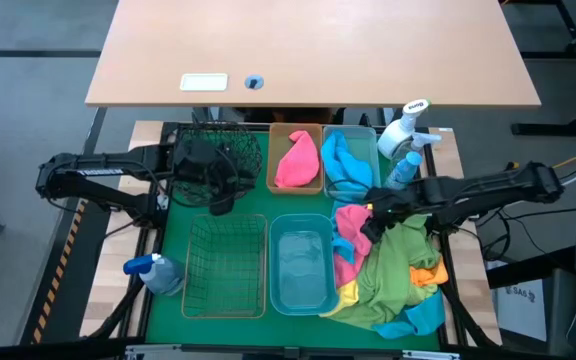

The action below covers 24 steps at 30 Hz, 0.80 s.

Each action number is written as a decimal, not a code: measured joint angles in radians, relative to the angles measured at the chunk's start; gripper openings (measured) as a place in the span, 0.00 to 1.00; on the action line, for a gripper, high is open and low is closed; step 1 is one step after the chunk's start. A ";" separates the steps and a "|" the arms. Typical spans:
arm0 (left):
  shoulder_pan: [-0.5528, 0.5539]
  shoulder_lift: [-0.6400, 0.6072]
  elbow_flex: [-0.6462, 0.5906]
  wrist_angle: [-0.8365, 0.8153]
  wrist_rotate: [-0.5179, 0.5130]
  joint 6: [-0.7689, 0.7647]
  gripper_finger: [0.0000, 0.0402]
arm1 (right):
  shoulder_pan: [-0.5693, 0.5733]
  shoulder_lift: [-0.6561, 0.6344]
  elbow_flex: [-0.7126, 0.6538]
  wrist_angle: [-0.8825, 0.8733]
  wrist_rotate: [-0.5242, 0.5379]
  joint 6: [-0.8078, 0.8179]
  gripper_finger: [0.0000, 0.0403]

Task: Sort microfiber towel by color & place in baskets
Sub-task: Put the pink towel into the orange bin

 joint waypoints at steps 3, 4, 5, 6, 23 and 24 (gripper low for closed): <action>-0.010 0.000 0.000 0.000 0.000 0.000 0.30 | 0.000 0.005 0.000 0.005 0.000 -0.026 0.18; -0.013 0.000 0.000 0.000 0.000 0.000 0.30 | 0.000 0.005 0.000 0.009 0.000 -0.027 0.11; -0.016 0.000 0.000 0.000 0.000 0.000 0.30 | 0.000 0.004 0.002 0.009 0.000 -0.029 0.06; -0.018 0.000 0.000 0.000 0.000 0.000 0.30 | 0.000 0.000 0.008 0.007 -0.001 -0.034 0.03; -0.027 0.000 0.000 0.001 -0.006 0.000 0.30 | -0.001 -0.029 0.528 0.026 0.250 -0.311 0.01; -0.027 0.000 0.000 0.003 -0.006 0.000 0.30 | -0.001 -0.029 0.552 0.040 0.275 -0.335 0.01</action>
